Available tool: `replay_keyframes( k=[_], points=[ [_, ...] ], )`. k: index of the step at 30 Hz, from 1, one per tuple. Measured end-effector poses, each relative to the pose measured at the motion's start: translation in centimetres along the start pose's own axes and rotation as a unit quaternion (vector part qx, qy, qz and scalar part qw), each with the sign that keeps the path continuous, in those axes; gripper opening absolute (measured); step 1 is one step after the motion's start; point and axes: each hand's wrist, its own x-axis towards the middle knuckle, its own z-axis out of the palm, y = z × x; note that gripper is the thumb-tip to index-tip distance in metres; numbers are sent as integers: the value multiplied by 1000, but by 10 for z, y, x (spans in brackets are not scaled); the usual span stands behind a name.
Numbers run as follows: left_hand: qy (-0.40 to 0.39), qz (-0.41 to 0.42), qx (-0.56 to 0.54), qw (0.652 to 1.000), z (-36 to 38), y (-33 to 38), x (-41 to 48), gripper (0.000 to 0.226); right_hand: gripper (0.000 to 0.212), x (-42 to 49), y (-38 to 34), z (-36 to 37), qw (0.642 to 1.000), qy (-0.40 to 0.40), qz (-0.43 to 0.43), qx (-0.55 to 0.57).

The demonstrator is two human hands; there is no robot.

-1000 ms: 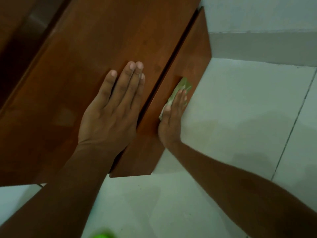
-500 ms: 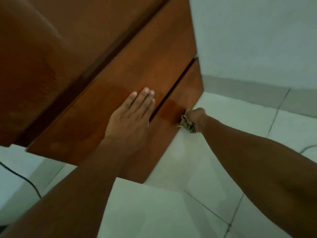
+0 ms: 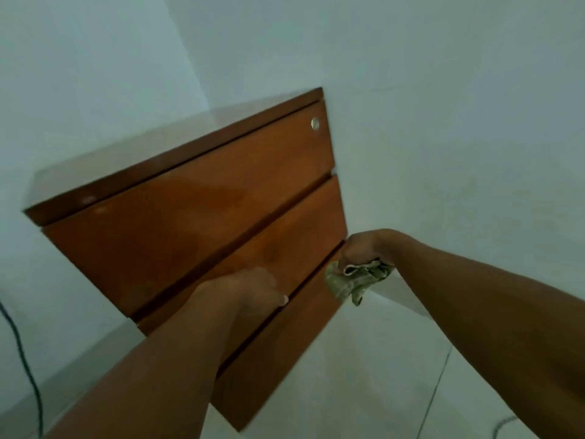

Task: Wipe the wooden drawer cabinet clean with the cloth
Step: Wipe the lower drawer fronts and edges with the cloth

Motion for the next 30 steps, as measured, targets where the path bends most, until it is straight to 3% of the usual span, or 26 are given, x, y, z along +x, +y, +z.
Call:
replay_keyframes(
  k=[2,7,11,16,21,30],
  points=[
    [10,-6,-15,1000,-19,3,-15,71,24,-12,-21,-20,998,11,-8,-68],
    [30,-27,-74,996,-60,8,-46,68,27,-50,-76,-60,982,33,-66,-172],
    [65,-41,-86,993,-86,5,-66,65,12,-82,-111,-82,983,15,-99,-157],
    [124,-42,-122,984,-115,11,-86,48,20,-113,-140,-103,963,50,-158,-213],
    [165,-16,-128,978,-135,8,-91,57,18,-125,-152,-122,967,57,-180,-171],
    [209,23,-130,969,-167,20,-84,43,21,-121,-169,-155,950,94,-192,-226]
  ],
)
